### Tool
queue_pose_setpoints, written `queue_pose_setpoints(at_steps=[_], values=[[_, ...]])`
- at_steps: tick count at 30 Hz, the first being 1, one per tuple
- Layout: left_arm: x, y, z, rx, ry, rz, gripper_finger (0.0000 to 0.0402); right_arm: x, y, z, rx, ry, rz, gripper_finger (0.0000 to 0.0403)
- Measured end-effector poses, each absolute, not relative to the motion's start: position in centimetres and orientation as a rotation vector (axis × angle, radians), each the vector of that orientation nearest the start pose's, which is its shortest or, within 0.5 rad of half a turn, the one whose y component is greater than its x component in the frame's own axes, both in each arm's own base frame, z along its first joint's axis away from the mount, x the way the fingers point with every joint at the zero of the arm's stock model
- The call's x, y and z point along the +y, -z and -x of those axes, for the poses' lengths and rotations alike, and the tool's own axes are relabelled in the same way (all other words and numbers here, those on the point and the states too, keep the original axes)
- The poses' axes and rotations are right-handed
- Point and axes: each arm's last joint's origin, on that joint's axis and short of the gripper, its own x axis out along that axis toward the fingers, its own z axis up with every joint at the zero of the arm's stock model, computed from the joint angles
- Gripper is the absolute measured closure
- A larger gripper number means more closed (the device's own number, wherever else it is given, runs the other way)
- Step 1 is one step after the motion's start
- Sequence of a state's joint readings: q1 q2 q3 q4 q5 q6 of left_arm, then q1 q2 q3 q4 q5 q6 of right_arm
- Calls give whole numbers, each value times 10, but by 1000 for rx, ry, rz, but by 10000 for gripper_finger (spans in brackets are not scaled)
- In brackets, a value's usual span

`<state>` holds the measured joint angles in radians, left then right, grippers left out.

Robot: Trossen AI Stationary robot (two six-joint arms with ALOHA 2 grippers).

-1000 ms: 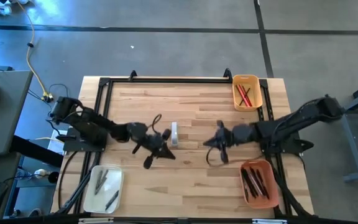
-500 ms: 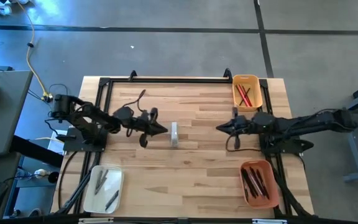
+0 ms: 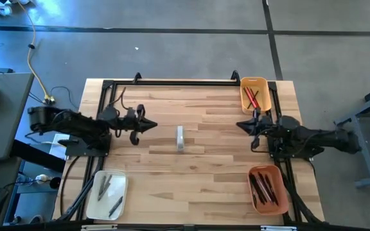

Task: Sort crayons/erasers/pens/pencils in bins
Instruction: Return to Home Position

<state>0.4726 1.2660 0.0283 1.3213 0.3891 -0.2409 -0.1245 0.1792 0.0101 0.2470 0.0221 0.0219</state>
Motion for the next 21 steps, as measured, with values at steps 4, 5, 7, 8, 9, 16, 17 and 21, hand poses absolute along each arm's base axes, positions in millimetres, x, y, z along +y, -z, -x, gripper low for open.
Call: queue_pose_setpoints(at_steps=[4,5,7,8,9,16,17,21], values=[[73,-150,-147,-53,-74,219,401,-14,-176,-100,-96,155,-12,403],[74,-152,-145,-56,-74,211,401,-14,-176,-99,-94,158,-12,403],[76,-154,-142,-52,-76,199,401,-15,-174,-96,-88,167,-16,403],[77,-154,-140,-45,-87,200,401,-15,-174,-96,-88,174,-18,403],[78,-155,-139,-45,-97,192,401,-15,-175,-95,-91,187,-19,403],[76,-164,-131,-75,-136,119,401,-17,-172,-95,-68,243,-24,403],[75,-165,-130,-74,-150,114,402,-17,-172,-95,-67,246,-24,403],[72,-167,-126,-60,-186,95,402,-17,-173,-95,-75,253,-24,403]])
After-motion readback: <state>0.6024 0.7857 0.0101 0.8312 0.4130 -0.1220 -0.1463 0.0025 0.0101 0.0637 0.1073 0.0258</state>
